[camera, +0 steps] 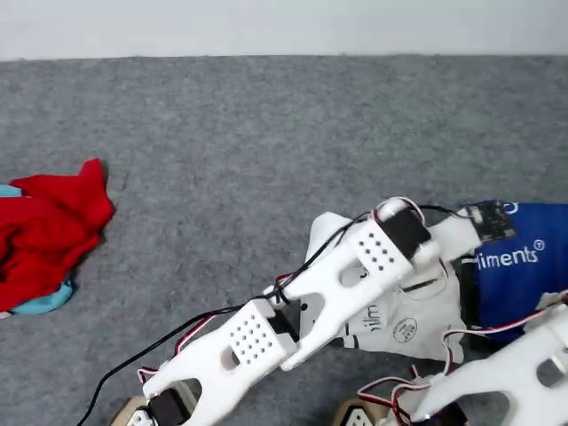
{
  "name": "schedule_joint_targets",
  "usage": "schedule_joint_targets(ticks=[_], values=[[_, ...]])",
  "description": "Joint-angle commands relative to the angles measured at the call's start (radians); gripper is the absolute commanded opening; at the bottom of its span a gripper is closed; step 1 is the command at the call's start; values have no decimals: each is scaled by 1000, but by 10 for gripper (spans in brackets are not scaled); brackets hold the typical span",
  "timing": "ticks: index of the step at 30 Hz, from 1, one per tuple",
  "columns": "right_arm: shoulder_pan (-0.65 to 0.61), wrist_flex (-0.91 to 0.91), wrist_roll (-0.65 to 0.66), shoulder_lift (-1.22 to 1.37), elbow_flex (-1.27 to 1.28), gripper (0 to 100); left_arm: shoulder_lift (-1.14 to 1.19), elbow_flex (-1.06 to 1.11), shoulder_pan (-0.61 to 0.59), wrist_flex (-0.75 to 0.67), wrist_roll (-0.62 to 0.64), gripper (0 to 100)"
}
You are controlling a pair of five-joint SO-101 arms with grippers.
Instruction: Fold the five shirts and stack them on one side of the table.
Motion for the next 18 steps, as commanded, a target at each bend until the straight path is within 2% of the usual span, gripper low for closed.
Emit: schedule_joint_targets(ticks=[1,5,9,13,18], values=[[15,-12,-71,-27,-37,230,-12,-25,20,11,9,15],[30,-12,-87,-27,-40,230,-20,-27,80,11,9,15],[114,-36,-91,-27,-40,230,-58,-27,126,11,9,15],[189,-54,-91,-27,-40,230,-89,-27,132,9,9,15],[199,-53,-98,-27,-40,230,-57,-27,133,-51,8,15]])
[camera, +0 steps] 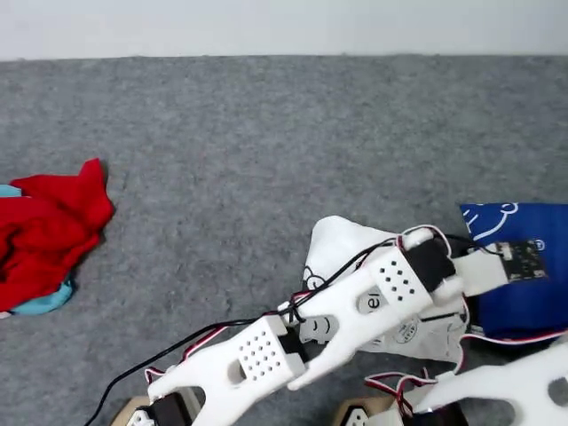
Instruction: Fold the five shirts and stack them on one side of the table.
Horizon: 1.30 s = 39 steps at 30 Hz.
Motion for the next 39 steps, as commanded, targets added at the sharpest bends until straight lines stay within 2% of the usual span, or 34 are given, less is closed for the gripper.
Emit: schedule_joint_targets(ticks=[1,6,11,18,23,26,32,34,39], values=[[10,-15,-21,-27,-40,230,-34,-27,14,-61,6,15],[5,-8,-20,-27,-40,230,37,-27,-3,-160,6,17],[5,-7,-20,-27,-38,230,55,-30,-3,-163,3,128],[5,-5,-18,-27,-37,230,58,-248,-2,-140,0,215],[-19,-5,44,-27,-35,230,58,-374,-147,-77,-2,229],[-151,22,106,-25,-34,230,55,-424,-285,-46,-2,229],[-688,19,107,-15,-34,230,38,-472,-535,25,0,229],[-831,13,106,-13,-26,230,15,-472,-601,25,3,229],[-974,-104,114,-15,124,230,-32,-472,-657,25,3,229]])
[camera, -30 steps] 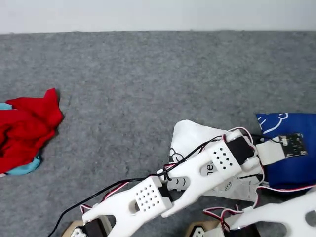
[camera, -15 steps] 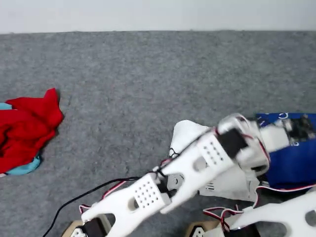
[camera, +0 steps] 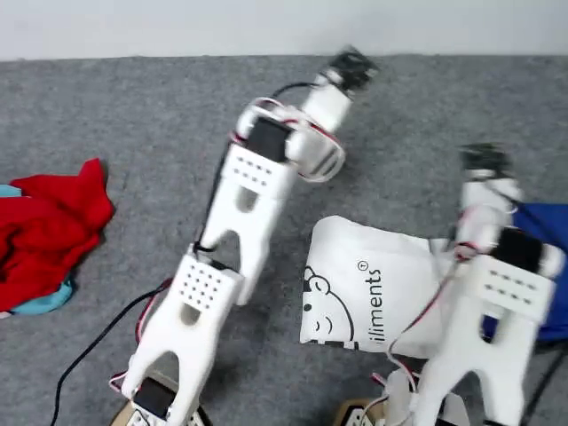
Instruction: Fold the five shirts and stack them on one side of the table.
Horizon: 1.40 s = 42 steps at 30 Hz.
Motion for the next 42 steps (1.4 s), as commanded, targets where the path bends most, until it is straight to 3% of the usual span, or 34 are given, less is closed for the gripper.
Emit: schedule_joint_targets(ticks=[1,7,16,20,29,42], values=[[-111,-62,14,-15,81,230,-91,-64,-15,20,2,229],[-159,-223,78,-15,265,230,-91,-64,5,20,2,229],[99,-486,233,-15,456,230,-91,-62,28,20,2,229],[173,-492,287,-15,454,230,-89,-62,29,20,2,229],[150,-478,219,-25,454,230,-89,-62,31,20,2,229],[148,-321,204,-27,321,230,-89,13,37,20,2,229]])
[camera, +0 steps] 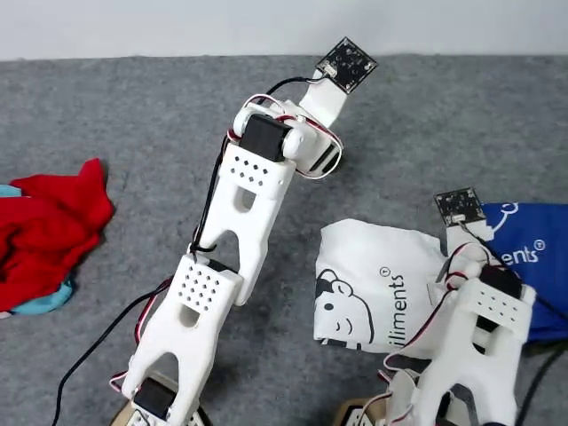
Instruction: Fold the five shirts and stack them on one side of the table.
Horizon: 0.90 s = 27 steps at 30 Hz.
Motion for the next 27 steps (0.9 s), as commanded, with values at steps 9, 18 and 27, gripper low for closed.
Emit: schedule_joint_targets(ticks=[9,18,27], values=[[-114,-64,-75,-15,35,230,-69,-2,43,20,2,229],[-77,-260,-74,-15,203,230,-69,-2,44,20,2,229],[-13,-390,-74,-12,278,230,-69,1,46,20,2,229]])
